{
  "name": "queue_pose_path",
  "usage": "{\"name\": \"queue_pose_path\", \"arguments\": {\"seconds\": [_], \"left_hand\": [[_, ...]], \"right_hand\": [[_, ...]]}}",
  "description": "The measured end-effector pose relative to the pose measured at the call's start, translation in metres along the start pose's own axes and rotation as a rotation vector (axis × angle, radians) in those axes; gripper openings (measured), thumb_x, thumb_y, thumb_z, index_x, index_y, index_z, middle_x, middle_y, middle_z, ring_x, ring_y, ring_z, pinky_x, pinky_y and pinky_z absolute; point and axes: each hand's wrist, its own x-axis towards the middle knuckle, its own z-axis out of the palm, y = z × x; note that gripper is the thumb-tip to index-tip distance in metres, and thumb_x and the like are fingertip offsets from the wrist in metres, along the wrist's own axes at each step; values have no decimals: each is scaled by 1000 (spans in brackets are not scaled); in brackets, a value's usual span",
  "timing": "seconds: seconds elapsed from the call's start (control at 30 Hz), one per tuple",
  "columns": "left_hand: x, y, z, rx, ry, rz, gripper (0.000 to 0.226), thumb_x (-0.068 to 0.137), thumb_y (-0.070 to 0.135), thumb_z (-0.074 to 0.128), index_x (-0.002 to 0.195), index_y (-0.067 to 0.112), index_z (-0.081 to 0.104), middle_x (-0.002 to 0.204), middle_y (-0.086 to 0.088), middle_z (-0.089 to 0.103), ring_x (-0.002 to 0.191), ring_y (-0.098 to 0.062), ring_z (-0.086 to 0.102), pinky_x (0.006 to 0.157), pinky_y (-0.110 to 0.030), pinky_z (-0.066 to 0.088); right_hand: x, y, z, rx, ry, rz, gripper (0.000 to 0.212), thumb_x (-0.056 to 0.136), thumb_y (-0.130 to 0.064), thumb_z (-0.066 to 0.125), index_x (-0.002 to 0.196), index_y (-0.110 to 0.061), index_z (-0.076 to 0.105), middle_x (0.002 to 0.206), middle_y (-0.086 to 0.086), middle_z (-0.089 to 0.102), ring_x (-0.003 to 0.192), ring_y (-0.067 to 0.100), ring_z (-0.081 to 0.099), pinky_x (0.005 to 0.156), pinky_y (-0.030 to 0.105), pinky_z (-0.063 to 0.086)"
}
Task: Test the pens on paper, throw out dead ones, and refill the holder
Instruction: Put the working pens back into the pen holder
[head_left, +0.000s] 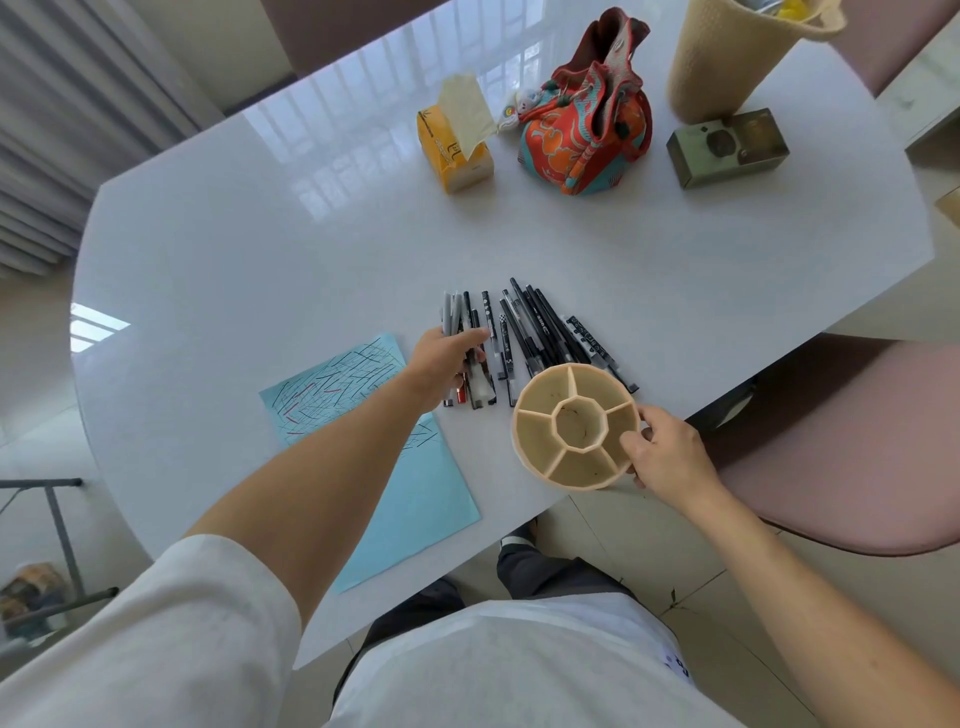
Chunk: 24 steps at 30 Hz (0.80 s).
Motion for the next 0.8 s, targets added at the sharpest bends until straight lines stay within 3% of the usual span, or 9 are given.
{"name": "queue_pose_path", "arguments": {"seconds": [0.07, 0.17, 0.27, 0.37, 0.53, 0.67, 0.73, 0.8], "left_hand": [[1, 0, 2, 14, -13, 1, 18, 85, 22, 68, 93, 7, 63, 66, -1, 70, 57, -13, 61, 56, -26, 50], [-3, 2, 3, 6, -87, 7, 11, 86, 15, 54, 92, 6, 58, 71, -6, 71, 50, -12, 57, 46, -23, 45], [-6, 3, 1, 1, -101, 20, 17, 86, 14, 51, 98, 5, 60, 80, -14, 74, 50, -12, 53, 44, -23, 41], [-3, 1, -1, 73, -38, 19, 24, 89, 12, 50, 107, 1, 61, 84, -18, 75, 54, -15, 60, 50, -24, 43], [2, -1, -10, 490, 120, 114, 20, 95, 20, 50, 88, 6, 62, 76, -9, 74, 59, -20, 59, 56, -34, 51], [-3, -3, -16, 685, 183, 219, 27, 99, 27, 46, 85, 9, 60, 75, -6, 72, 53, -14, 54, 43, -27, 45], [-8, -4, -16, 627, 221, 235, 27, 100, 30, 46, 86, 12, 58, 76, -7, 68, 57, -14, 53, 46, -26, 46], [-17, -2, -13, 413, 226, 213, 23, 100, 32, 47, 88, 16, 57, 71, -1, 67, 58, -11, 55, 50, -25, 46]], "right_hand": [[0, 0, 0, 1, -4, -4, 23, 77, -29, 49, 94, -33, 64, 72, 5, 68, 48, 17, 69, 43, 23, 51], [0, 0, 0, 6, -7, -1, 25, 77, -30, 49, 97, -32, 64, 74, 6, 68, 47, 16, 68, 42, 21, 50], [1, 0, 0, -1, -10, 0, 26, 78, -30, 50, 99, -30, 64, 75, 6, 68, 49, 13, 68, 42, 21, 50], [2, 0, -1, -20, -8, 5, 23, 80, -28, 51, 99, -31, 64, 75, 5, 69, 51, 14, 69, 43, 26, 53], [3, -1, 0, -45, 2, 9, 32, 76, -34, 49, 103, -30, 64, 69, 2, 69, 55, 16, 69, 55, 40, 61], [3, -3, 2, -40, 13, 18, 34, 74, -36, 48, 103, -30, 64, 68, 0, 69, 52, 14, 68, 59, 41, 61], [3, -5, 3, -38, 12, 21, 34, 74, -35, 49, 104, -30, 64, 65, -1, 70, 50, 13, 67, 61, 40, 61], [3, -7, 5, -24, 9, 24, 36, 74, -34, 50, 106, -30, 65, 63, 0, 70, 47, 12, 66, 58, 37, 59]]}}
